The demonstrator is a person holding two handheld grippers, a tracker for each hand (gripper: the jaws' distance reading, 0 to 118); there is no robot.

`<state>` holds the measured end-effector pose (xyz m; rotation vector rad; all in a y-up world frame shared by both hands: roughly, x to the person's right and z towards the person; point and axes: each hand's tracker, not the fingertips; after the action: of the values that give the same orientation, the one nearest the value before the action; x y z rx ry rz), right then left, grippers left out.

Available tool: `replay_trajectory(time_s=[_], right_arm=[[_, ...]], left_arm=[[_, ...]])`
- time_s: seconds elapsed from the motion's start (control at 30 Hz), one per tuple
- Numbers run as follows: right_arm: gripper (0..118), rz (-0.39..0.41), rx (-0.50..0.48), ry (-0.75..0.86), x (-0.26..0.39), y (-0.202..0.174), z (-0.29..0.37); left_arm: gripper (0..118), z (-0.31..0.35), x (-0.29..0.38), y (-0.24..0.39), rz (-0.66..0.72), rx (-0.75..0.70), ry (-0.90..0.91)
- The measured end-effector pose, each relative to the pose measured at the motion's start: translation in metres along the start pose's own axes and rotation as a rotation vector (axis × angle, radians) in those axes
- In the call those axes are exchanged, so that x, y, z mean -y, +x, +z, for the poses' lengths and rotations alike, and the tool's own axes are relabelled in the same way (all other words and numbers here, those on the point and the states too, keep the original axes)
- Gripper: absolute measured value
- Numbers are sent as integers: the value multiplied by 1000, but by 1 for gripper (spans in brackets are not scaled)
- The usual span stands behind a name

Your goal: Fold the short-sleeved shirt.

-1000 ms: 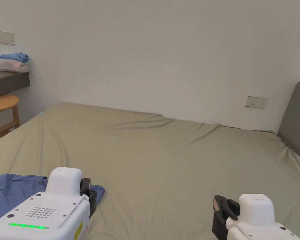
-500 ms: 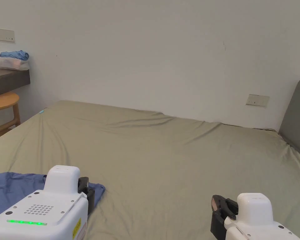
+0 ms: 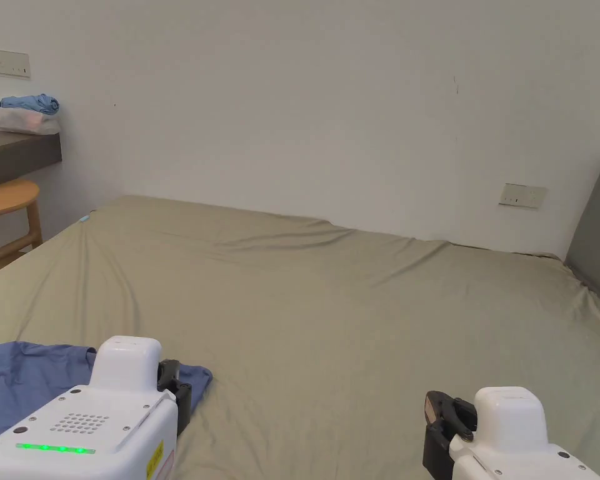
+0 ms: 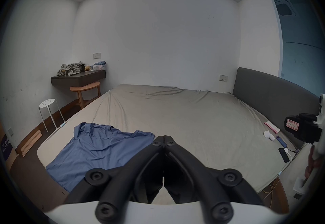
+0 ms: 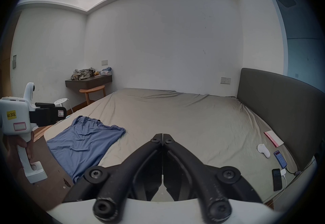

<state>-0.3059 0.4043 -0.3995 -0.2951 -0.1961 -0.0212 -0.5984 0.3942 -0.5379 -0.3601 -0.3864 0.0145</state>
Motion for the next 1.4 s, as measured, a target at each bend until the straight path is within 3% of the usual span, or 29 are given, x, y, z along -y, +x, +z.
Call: replay_trajectory(time_s=[0.07,0.1,0.17,0.2,0.27,0.3,0.43,0.53,0.73,0.8,0.87,0.93,0.97,1.1,1.2,1.3,1.4], right_arm=[[0,2,0,-8,0,0,-4],[0,4,1,-12,1,0,-6],[0,16,1,-20,4,-1,-10],[0,23,2,-28,5,-1,-13],[0,43,1,-55,13,0,-24],[0,48,-1,-71,17,0,-30],[0,56,-7,-156,33,5,-57],[0,78,15,-221,48,13,-81],[0,19,20,-330,73,37,-120],[0,17,15,-347,80,43,-124],[0,9,14,-361,87,47,-124],[0,-15,7,-374,93,53,-121],[0,-27,4,-376,96,57,-118],[0,-39,15,-373,101,73,-103],[0,-64,43,-353,97,91,-87],[0,-92,78,-320,92,112,-67],[0,-103,125,-287,85,131,-41]], left_arm=[[1,-7,2,0,-16,-40,-24],[18,-13,3,0,-29,-67,-54],[76,-35,9,-5,-40,-94,-153],[95,-45,14,-8,-33,-92,-181],[117,-79,30,-20,-8,-76,-227],[118,-97,38,-25,11,-71,-247],[118,-196,78,-49,65,-144,-440],[118,-257,108,-61,42,-191,-457],[109,-329,149,-95,27,-249,-563],[84,-329,148,-110,152,-177,-542],[78,-323,138,-113,154,-227,-477],[14,-326,127,-111,96,-267,-463],[8,-323,119,-108,100,-276,-425],[9,-310,82,-84,149,-205,-368],[9,-295,55,-55,55,-169,-307],[8,-275,33,-17,76,-39,-255],[8,-258,15,42,-10,87,-221]])
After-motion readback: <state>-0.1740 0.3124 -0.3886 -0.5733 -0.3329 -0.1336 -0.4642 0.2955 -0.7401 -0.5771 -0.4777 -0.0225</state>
